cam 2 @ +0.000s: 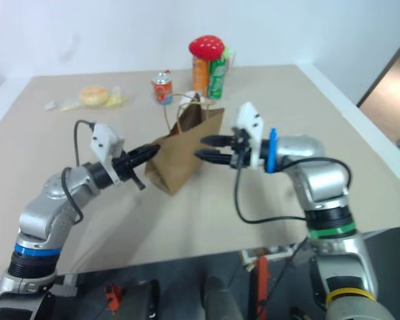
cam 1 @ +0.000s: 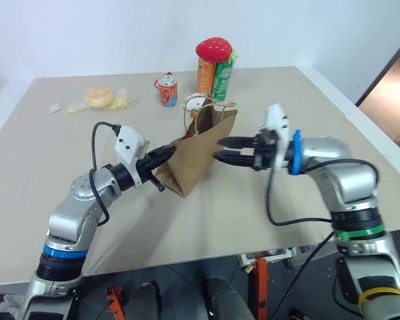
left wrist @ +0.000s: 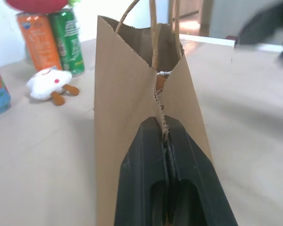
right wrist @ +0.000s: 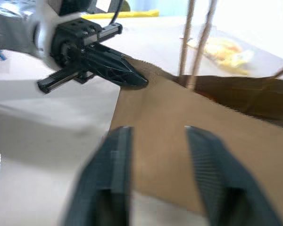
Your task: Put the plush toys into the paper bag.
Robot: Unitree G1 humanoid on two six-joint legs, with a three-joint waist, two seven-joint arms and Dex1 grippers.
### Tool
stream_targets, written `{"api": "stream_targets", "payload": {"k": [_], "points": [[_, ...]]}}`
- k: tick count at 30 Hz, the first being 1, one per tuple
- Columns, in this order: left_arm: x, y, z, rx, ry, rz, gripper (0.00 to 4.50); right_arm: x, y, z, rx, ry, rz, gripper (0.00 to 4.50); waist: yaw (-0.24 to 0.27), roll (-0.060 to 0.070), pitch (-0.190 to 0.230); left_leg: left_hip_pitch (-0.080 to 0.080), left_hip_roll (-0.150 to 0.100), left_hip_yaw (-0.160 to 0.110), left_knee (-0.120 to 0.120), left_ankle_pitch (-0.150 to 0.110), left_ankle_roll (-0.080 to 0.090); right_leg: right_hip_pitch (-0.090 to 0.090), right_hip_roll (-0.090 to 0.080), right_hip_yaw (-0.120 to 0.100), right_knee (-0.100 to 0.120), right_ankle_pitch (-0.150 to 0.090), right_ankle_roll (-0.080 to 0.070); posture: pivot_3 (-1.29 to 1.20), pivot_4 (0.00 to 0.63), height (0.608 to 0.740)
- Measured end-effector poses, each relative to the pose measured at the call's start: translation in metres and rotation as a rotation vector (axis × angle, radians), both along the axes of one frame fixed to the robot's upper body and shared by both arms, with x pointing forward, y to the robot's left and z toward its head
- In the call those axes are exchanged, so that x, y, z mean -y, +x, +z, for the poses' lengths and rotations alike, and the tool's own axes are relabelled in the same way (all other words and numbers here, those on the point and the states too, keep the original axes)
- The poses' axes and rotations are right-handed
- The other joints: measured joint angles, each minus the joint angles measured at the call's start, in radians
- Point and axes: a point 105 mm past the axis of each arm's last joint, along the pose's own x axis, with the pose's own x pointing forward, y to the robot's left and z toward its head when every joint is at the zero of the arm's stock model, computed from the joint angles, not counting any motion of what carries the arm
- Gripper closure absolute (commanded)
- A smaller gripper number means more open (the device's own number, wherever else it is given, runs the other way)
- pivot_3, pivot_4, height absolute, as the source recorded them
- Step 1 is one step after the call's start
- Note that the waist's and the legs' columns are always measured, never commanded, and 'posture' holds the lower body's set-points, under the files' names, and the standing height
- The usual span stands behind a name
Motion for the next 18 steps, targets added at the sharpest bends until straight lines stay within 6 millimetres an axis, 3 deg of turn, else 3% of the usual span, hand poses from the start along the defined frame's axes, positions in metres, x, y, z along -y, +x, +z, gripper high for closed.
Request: {"api": "stream_targets", "payload": {"k": [1,3,11,18], "points": [[-0.001,-0.001,0.001,0.005,0.011,-0.019,4.5,0.006,0.0,0.002,0.004,-0.005,0.003,1.02,0.0,0.0,0.0,0.0,0.0,0.0,0.0,0.0,0.0,0.0,0.0,0.0,0.0,0.0,0.0,0.0,0.15,0.738],[-0.008,-0.004,0.007,0.027,0.058,-0.095,4.5,0.032,0.0,0.008,0.012,-0.034,-0.014,0.09,-0.001,0.0,0.0,0.0,0.0,0.001,0.0,0.0,0.0,0.0,0.0,0.0,0.0,0.0,0.0,0.0,0.15,0.738],[-0.014,-0.019,0.035,0.05,0.109,-0.375,4.5,0.039,-0.004,0.047,0.059,0.016,0.059,0.04,-0.006,0.001,0.0,0.0,0.001,0.001,0.0,0.0,0.0,-0.001,0.0,0.0,0.0,0.0,0.0,0.0,0.15,0.738],[-0.019,-0.032,0.026,-0.007,0.204,-0.547,4.5,0.042,-0.008,0.06,0.05,0.042,0.085,0.04,-0.005,0.001,0.001,-0.001,0.001,0.001,-0.001,-0.001,-0.001,-0.002,0.0,0.0,0.0,-0.001,-0.002,0.0,0.15,0.738]]}}
